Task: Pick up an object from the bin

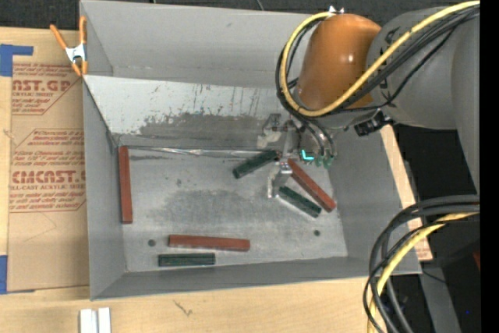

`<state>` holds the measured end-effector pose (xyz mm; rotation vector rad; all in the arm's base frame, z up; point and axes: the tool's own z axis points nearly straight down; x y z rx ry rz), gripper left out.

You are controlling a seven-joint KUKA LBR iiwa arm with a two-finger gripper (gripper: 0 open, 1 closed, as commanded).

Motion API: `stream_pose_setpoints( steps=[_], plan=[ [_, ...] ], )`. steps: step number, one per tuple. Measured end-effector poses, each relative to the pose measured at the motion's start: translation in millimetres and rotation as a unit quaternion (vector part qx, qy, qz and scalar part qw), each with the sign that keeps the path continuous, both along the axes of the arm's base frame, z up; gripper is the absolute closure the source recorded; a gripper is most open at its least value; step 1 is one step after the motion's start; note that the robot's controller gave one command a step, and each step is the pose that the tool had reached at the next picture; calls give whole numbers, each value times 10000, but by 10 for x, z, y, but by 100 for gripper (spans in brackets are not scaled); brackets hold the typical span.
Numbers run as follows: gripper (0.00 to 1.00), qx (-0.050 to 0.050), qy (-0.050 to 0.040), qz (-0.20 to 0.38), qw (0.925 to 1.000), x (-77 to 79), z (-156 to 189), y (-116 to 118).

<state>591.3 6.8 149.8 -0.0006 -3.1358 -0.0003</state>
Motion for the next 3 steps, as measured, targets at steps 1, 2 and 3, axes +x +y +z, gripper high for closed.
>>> stream_pose_setpoints(
  steps=[1,2,3],
  plan=[
    [0,1,-37,-1,10000,19,43,0],
    [100,6,-103,129,9999,6,-718,202],
    [100,7,-104,130,9999,6,-718,202]
  ],
)
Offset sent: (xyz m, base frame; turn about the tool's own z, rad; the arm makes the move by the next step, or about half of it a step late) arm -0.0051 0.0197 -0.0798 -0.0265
